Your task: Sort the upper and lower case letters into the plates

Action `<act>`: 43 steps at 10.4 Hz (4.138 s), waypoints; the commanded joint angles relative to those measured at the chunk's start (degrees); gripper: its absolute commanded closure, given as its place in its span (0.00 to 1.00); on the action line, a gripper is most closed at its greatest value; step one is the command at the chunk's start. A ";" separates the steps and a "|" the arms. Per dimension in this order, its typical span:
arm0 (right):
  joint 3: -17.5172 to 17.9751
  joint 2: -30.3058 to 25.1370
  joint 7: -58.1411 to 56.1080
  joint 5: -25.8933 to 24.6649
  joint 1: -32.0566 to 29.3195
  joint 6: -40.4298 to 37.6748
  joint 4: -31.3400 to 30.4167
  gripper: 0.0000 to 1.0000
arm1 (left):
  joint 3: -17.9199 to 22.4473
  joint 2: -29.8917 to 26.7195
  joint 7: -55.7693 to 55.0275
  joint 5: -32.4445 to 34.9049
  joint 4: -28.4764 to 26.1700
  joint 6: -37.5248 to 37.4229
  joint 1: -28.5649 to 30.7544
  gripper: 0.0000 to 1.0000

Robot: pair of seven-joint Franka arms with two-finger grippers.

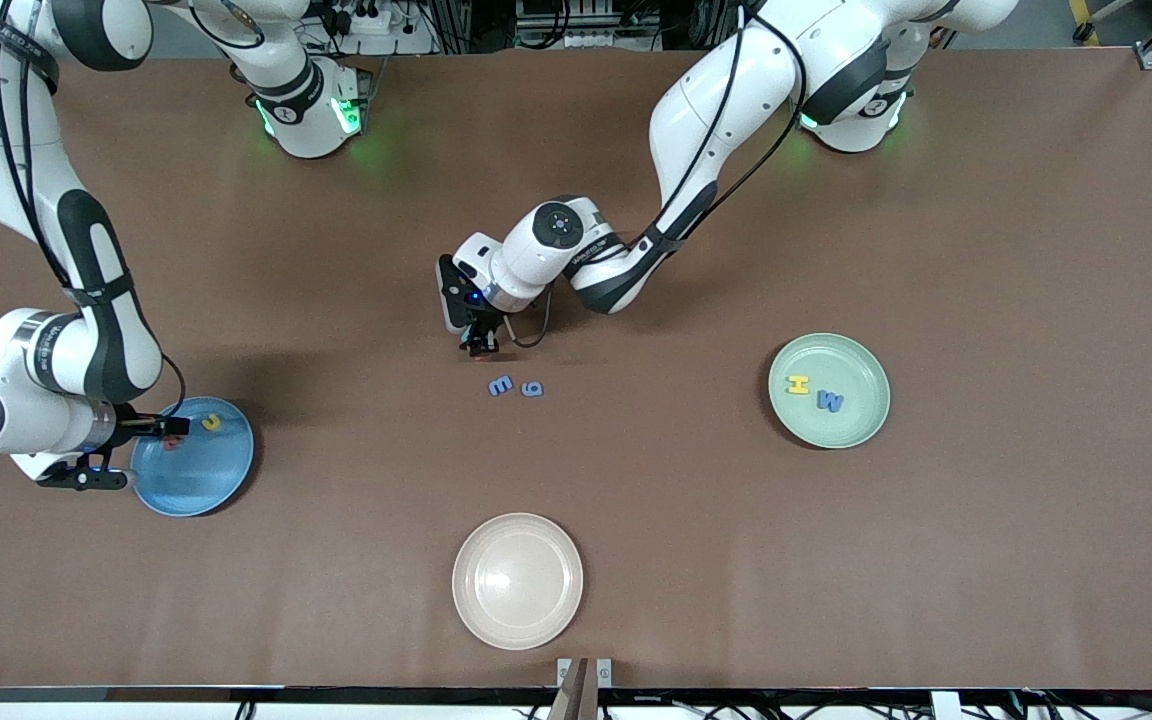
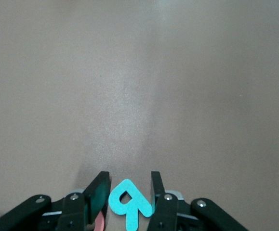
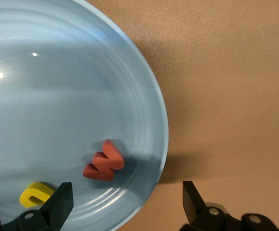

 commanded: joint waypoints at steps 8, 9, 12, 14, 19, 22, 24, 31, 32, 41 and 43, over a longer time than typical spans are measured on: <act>0.70 0.38 -0.19 -1.35 -0.96 -0.05 0.87 0.00 | 0.60 -0.18 -0.94 -1.37 -2.75 -0.57 0.27 0.65; 0.70 0.38 -0.19 -1.35 -0.96 -0.05 0.87 0.00 | 0.60 -0.18 -0.93 -1.37 -3.27 -0.57 0.36 0.61; 0.70 0.38 -0.19 -1.26 -0.87 -0.14 0.87 0.00 | 0.60 -1.40 -0.93 -1.37 -6.17 -0.57 0.80 0.60; 0.70 0.38 -0.19 -1.26 -0.87 -0.14 0.87 0.00 | 0.60 -1.76 -1.20 -1.37 -7.57 -0.57 1.33 0.60; 0.70 0.38 -0.19 -1.35 -0.96 -0.05 0.87 0.00 | 0.60 -2.55 -0.67 -1.20 -10.22 -0.40 2.99 0.60; 0.70 0.38 -0.19 -1.43 -1.05 -0.05 0.87 0.00 | 0.60 -2.55 -0.85 -1.20 -10.40 -0.22 3.00 0.61; 0.70 0.38 -0.19 -1.43 -0.88 -0.05 0.87 0.00 | 0.60 -2.55 -0.85 -1.20 -10.31 -0.22 2.91 0.69; 0.78 0.12 -0.28 -1.17 -0.79 -0.14 0.96 0.00 | -0.36 -3.86 -2.33 -1.37 -9.96 -0.65 2.82 0.84; 0.78 0.12 -0.28 -1.17 -0.70 -0.14 0.96 0.00 | -0.54 -4.30 -3.65 -1.37 -9.96 -0.83 2.82 0.84; 4.81 -4.01 0.69 1.11 -0.17 -6.03 1.31 0.00 | -1.25 -18.96 -12.72 -0.93 -10.40 -25.57 6.93 0.84; 9.72 -5.41 5.23 4.43 -0.08 -6.11 1.31 0.00 | -1.25 -23.53 -10.36 -0.23 -10.48 -36.28 11.50 0.85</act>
